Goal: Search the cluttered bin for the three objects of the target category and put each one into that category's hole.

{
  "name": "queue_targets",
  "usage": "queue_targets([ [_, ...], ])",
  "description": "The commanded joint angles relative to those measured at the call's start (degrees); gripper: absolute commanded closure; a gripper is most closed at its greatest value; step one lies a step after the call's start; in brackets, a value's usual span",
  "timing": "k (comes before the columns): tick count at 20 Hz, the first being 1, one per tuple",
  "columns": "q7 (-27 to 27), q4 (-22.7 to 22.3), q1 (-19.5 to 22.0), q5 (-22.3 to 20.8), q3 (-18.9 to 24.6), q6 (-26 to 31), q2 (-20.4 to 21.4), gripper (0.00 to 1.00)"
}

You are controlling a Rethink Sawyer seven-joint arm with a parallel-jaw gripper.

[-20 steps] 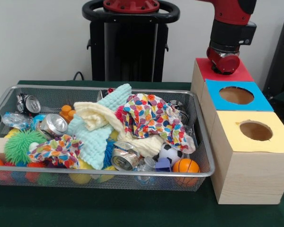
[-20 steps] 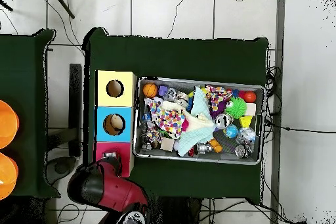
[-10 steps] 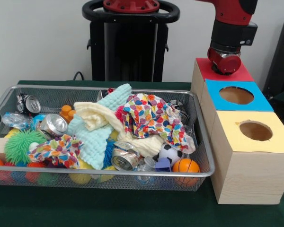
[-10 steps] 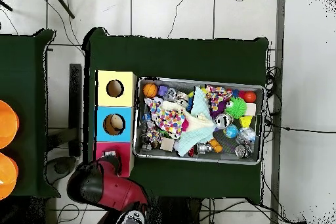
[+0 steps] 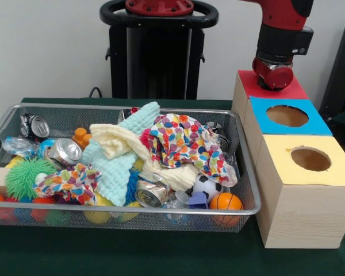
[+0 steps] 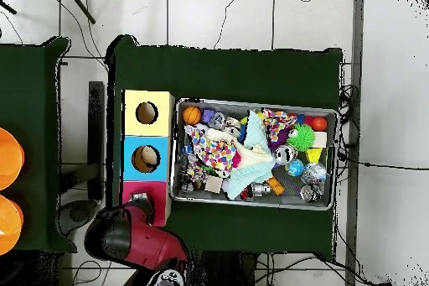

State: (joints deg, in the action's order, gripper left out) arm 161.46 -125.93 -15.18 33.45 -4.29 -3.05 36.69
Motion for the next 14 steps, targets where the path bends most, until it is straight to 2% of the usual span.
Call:
queue_targets([
  [1, 8.3, -1.1, -1.7, 1.9, 0.7, 5.2, -0.9, 1.0],
  [6, 8.4, -1.6, -1.9, 1.9, 0.3, 5.8, 0.1, 1.0],
  [14, 8.3, -2.9, -4.7, 1.2, -4.1, 12.9, 5.6, 1.0],
])
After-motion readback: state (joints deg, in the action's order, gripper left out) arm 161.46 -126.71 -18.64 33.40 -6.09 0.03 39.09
